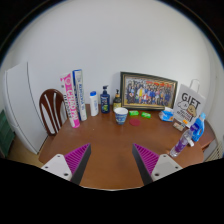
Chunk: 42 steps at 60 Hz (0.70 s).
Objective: Pour water
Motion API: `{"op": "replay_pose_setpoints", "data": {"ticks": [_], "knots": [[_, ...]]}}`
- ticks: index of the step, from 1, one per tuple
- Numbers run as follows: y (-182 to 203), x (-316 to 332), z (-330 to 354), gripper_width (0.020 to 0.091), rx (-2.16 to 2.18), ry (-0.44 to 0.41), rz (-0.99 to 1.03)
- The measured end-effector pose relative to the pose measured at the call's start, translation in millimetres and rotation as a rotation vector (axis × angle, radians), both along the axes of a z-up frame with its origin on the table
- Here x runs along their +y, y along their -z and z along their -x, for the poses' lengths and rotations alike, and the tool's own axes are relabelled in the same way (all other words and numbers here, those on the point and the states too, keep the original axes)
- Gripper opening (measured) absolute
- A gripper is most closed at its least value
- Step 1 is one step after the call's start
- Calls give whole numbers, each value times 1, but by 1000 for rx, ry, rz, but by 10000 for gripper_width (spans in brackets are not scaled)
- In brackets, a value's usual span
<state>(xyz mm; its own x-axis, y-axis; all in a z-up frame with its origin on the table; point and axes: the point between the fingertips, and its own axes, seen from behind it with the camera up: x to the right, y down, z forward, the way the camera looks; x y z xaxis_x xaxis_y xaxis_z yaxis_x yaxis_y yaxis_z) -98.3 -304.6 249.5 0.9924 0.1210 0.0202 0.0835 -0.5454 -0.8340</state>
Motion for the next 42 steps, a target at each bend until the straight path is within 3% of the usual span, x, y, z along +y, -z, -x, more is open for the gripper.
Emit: {"op": "replay_pose_setpoints", "data": {"ticks": [18,42], "knots": [[20,-1,-119,855,-6,100,-30],[102,31,-337,855,-30,191,-73]]}}
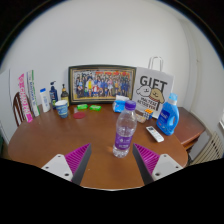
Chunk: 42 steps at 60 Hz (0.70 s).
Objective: Pour water
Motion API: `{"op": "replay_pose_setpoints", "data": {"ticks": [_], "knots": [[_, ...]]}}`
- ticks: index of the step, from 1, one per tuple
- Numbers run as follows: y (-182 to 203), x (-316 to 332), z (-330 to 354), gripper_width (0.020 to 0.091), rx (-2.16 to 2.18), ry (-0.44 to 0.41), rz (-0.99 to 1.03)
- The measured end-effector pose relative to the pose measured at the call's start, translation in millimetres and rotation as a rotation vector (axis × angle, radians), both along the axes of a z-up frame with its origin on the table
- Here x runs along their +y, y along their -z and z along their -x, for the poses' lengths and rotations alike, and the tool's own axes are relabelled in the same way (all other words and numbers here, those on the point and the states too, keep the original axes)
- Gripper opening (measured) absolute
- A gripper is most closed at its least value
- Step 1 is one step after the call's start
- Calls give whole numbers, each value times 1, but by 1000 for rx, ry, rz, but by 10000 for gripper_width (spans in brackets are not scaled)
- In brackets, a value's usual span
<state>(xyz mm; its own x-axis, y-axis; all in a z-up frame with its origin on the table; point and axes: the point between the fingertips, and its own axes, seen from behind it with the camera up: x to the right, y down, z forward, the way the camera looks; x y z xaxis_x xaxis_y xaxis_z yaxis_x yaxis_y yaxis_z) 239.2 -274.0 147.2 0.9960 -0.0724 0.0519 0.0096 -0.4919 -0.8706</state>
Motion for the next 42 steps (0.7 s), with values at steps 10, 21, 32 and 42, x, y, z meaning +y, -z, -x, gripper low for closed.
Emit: {"op": "replay_pose_setpoints", "data": {"ticks": [10,21,32,42], "knots": [[24,54,-41,851,25,-13,-44],[56,108,-48,763,39,-55,-60],[61,129,-52,485,48,-50,-115],[60,129,-52,357,28,-66,-115]]}}
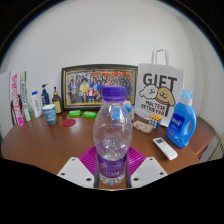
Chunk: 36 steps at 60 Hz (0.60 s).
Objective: Pour water
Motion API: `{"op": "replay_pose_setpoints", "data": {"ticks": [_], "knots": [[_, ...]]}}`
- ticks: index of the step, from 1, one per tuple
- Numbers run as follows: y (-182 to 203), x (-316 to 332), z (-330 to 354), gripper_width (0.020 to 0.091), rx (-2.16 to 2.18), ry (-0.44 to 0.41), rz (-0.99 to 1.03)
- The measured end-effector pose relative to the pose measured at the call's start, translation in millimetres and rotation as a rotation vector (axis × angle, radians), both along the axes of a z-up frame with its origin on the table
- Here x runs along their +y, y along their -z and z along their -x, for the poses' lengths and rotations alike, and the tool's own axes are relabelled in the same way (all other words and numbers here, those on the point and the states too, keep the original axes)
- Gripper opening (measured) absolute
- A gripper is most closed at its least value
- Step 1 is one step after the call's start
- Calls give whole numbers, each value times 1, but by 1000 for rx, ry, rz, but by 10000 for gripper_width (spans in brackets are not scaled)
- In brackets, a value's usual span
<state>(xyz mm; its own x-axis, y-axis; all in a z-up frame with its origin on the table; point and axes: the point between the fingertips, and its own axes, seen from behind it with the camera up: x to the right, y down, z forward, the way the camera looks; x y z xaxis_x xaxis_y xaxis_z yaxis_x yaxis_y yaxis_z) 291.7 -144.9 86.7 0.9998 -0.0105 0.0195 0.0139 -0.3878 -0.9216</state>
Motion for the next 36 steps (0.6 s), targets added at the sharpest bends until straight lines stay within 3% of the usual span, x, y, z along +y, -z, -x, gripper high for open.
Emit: {"op": "replay_pose_setpoints", "data": {"ticks": [11,36], "knots": [[-20,16,4,356,-86,5,6],[-144,165,74,355,-682,-12,-58]]}}
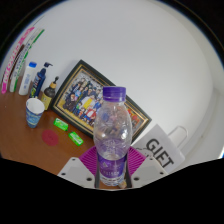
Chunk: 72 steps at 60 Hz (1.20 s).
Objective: Pour water
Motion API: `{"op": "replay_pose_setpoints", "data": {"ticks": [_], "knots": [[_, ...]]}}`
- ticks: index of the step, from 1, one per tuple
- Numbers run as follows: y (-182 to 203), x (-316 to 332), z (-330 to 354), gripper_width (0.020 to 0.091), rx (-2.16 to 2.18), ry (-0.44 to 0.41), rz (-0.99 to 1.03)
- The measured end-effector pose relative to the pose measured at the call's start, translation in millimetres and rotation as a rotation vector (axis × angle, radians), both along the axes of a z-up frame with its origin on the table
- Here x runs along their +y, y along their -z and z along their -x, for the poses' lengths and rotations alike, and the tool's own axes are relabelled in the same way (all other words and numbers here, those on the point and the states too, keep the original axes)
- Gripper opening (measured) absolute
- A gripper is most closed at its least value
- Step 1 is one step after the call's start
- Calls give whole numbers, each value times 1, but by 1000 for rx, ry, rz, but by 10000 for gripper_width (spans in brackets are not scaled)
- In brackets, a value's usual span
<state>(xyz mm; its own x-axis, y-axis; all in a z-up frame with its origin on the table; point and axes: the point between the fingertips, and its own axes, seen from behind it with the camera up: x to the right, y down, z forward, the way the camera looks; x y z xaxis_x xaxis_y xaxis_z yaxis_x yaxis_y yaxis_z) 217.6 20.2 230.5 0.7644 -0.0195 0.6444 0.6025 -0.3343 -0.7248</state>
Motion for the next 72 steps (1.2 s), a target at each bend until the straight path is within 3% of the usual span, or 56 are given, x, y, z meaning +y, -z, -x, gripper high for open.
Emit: {"op": "replay_pose_setpoints", "data": {"ticks": [9,20,42,54,72], "knots": [[-14,56,63,353,-294,-81,19],[5,108,130,352,-652,-202,73],[47,157,173,356,-1279,-374,136],[44,153,170,355,-1146,-382,130],[16,125,182,354,-228,-335,67]]}}
